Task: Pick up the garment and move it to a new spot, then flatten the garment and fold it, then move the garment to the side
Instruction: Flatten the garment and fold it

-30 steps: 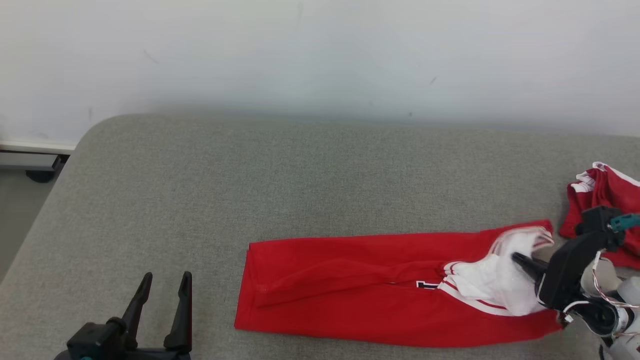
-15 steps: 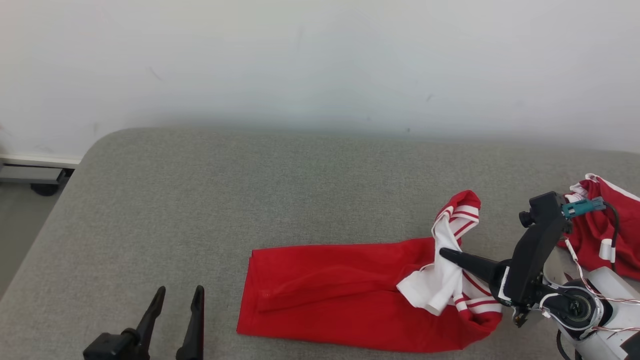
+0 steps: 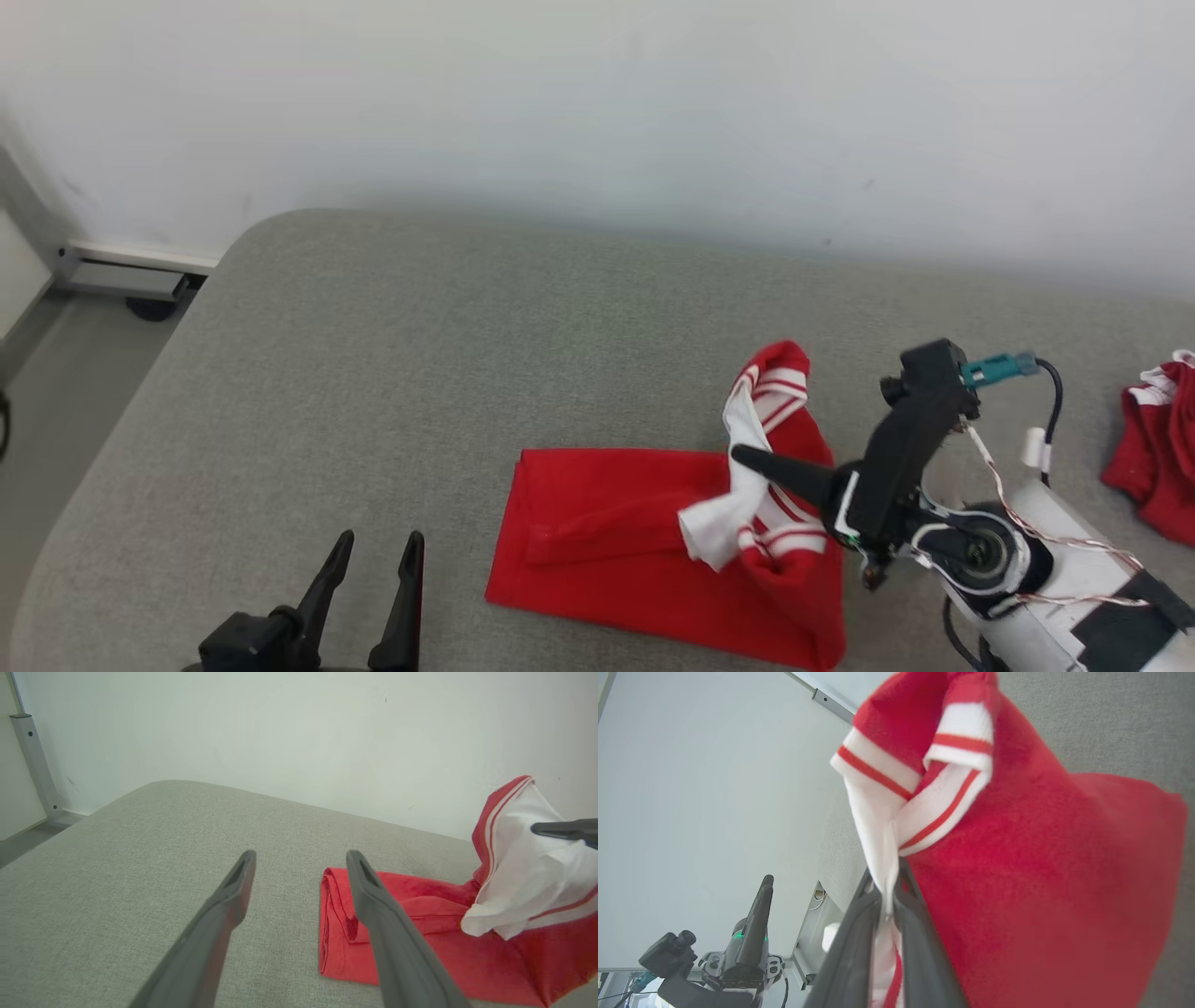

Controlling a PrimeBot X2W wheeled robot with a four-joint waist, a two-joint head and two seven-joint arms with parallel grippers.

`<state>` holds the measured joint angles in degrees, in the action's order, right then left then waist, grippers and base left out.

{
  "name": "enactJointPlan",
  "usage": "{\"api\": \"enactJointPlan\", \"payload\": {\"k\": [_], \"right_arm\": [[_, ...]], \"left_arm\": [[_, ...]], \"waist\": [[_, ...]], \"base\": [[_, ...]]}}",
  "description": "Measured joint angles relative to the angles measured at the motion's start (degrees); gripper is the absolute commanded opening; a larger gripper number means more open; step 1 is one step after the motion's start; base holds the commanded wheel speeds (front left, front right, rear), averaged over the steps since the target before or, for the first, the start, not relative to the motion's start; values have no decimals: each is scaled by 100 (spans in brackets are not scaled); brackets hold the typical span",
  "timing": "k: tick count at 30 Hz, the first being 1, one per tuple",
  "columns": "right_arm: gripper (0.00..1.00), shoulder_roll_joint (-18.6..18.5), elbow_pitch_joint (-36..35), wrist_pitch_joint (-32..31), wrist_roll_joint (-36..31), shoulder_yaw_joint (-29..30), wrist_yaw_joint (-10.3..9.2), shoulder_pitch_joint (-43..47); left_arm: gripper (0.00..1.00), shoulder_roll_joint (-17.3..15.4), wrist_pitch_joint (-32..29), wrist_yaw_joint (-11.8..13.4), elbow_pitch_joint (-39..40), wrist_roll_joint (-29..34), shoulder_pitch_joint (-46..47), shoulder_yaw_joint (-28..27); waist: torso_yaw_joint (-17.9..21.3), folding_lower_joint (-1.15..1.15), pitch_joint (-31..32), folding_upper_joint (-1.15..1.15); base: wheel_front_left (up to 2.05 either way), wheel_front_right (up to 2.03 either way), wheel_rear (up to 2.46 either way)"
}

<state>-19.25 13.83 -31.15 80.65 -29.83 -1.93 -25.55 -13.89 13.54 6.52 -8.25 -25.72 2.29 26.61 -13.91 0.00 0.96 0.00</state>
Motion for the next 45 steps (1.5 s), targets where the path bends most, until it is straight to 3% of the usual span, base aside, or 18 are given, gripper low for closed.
{"api": "enactJointPlan", "payload": {"k": [5,16,24,41,42,43,45], "right_arm": [[0,333,196,49,-93,-145,-218,-209],[0,887,804,260,-230,-319,-363,-378],[0,1220,1210,402,-261,-381,-371,-536],[0,1422,1992,746,-311,-390,-360,-897],[23,1422,2035,746,-311,-400,-360,-913],[98,1426,2093,746,-313,-426,-353,-916],[100,1433,2160,756,-314,-439,-309,-913]], "left_arm": [[100,90,-9,-4,-16,0,86,11],[100,229,-8,-101,-118,21,338,137],[100,287,-7,-134,-198,24,455,151],[100,468,11,-207,-438,24,669,222],[100,474,11,-207,-456,24,669,224],[100,475,12,-208,-481,24,670,224],[100,475,12,-208,-523,24,670,223]], "waist": [[-182,0,-84,0],[-477,0,-271,0],[-588,0,-379,0],[-828,-1,-500,0],[-833,0,-497,0],[-838,0,-493,0],[-842,0,-481,0]], "base": [[0,0,0],[0,0,0],[0,0,0],[0,0,0],[0,0,0],[0,0,0],[0,0,0]]}}
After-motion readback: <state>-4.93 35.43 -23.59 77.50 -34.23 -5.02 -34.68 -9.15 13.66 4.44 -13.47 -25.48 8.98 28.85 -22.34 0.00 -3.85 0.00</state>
